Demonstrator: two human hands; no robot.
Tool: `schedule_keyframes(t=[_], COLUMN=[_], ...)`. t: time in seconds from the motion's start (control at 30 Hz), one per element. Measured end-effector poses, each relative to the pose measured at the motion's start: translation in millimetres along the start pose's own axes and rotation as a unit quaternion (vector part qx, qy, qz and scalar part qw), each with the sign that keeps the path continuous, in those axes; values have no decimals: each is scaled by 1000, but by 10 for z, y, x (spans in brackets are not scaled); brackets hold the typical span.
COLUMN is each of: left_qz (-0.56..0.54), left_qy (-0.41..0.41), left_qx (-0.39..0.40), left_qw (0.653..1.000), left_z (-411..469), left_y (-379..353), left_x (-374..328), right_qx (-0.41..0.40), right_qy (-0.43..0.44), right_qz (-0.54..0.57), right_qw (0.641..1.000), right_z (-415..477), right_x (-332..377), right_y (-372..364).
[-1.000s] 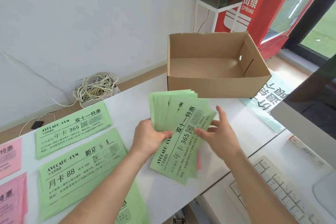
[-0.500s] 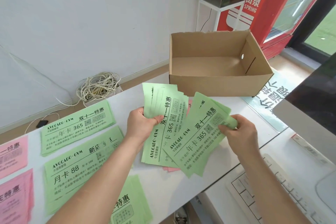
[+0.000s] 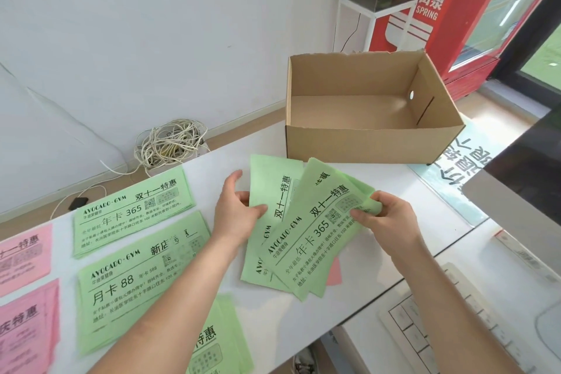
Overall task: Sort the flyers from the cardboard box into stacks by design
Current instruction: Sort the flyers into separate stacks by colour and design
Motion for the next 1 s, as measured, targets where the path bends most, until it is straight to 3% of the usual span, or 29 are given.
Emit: schedule_keyframes(t=[0.07,0.2,0.33,0.43,0.53,0.6,0.67,0.83,0.9,1.0], left_qz=[-87,-90,110,152,23,-136,-190,-86,-34,142], left_qy=[13,-14,-67,-87,-39,22,53,-24,-68,-155], left_qx=[14,76,83,32,40,90,123,96,124,143], left_qw=[996,993,988,984,998,986,973,991,989,967], left_z=[-29,-159,-270,-300,-278,-299,-295,-213,-241,-304], left_y=[-1,-61,-172,-160,-149,-210,-252,-205,-276,-386], left_x=[-47,-204,-288,-387,-356,-331,-302,-390,-512,-665], right_qx=[-7,-53,-58,-58,-63,-58,-50,-3,24,16], right_qy=[8,33,29,29,22,15,12,-3,-16,11], right_qz=[-42,-144,-166,-172,-134,-85,-58,-9,35,-32], right_qw=[999,988,984,983,989,995,997,1000,999,999], right_z=[43,56,17,7,13,9,0,0,-4,-18], right_x=[9,68,43,12,-26,-31,-18,-48,-58,-6], right_y=[-50,-115,-194,-196,-134,-100,-81,-128,-187,-224])
Point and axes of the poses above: each hand's wrist, its own z-axis towards the middle knuckle, its own y-axis out of the back of the hand, x = y × z, the point moved 7 cm from there along z, towards the middle knuckle, and after that the axes turned 6 degrees about -y, right-handed, at the moved point
